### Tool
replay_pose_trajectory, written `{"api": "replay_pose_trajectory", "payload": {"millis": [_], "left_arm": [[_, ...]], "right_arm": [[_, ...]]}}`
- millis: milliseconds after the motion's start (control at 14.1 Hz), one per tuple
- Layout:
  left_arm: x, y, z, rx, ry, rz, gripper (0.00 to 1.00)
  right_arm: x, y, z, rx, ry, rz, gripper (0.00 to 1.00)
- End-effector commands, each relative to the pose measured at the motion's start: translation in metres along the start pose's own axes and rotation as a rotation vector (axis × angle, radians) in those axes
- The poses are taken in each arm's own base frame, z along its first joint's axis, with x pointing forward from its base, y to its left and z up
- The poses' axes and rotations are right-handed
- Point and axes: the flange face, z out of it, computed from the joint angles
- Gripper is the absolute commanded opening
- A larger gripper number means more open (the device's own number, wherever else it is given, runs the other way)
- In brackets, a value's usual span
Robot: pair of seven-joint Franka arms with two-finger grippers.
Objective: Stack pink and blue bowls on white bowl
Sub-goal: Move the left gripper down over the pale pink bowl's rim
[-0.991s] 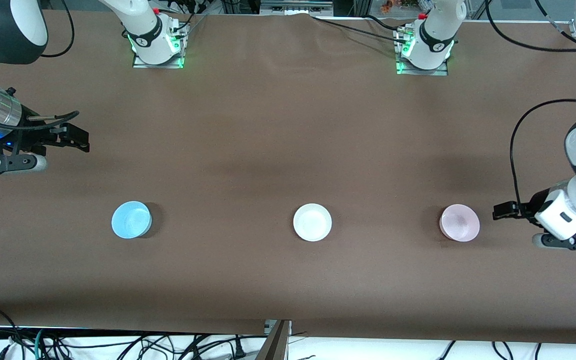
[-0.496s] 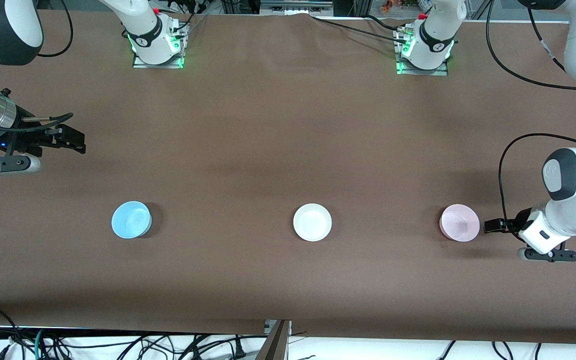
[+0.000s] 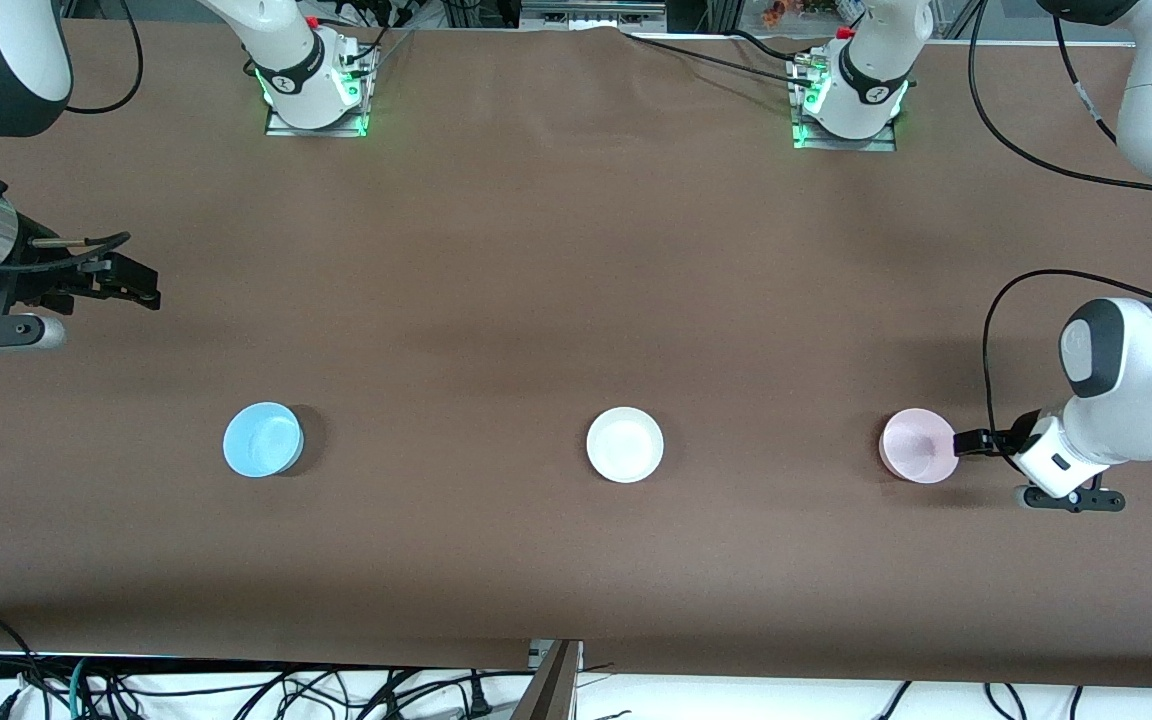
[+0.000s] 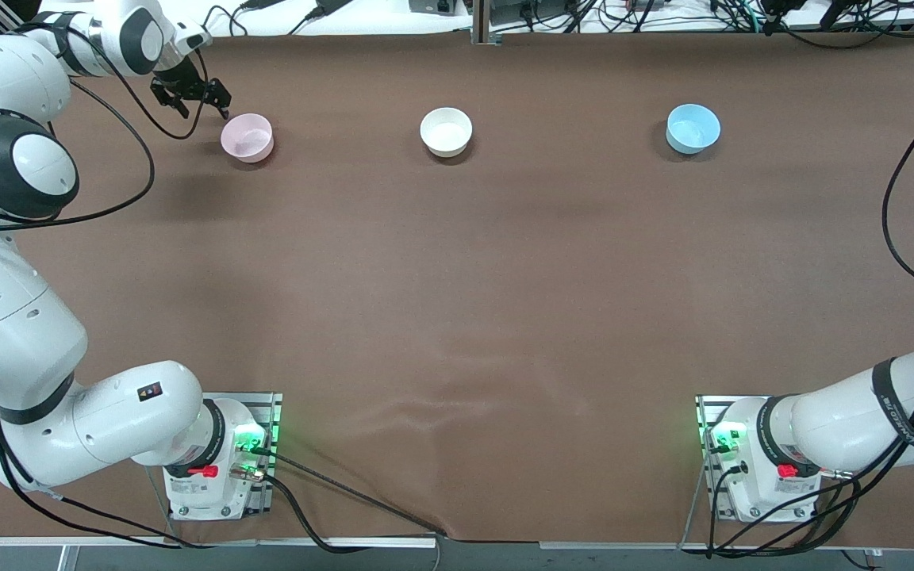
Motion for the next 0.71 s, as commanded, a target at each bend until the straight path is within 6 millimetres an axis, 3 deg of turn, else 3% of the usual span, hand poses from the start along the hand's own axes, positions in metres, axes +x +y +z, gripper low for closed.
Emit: {"api": "replay_pose_trajectory", "payload": {"millis": [0,142,637], "left_arm": [[-0.014,0.008,0.009,0.088,-0.009,-0.017,1.0],[-0.021,0.015,0.02,0.079,0.004,-0.035,1.0],[-0.035,0.008,0.036,0.049,-0.002,-0.057,0.96]], "right_arm": [[0.001,-0.004,-0.002,0.016,0.007,0.006,1.0],[0.001,-0.004,-0.002,0.016,0.007,0.006,1.0],[0.001,0.0,-0.003,0.016,0.01,0.01,1.0]]}}
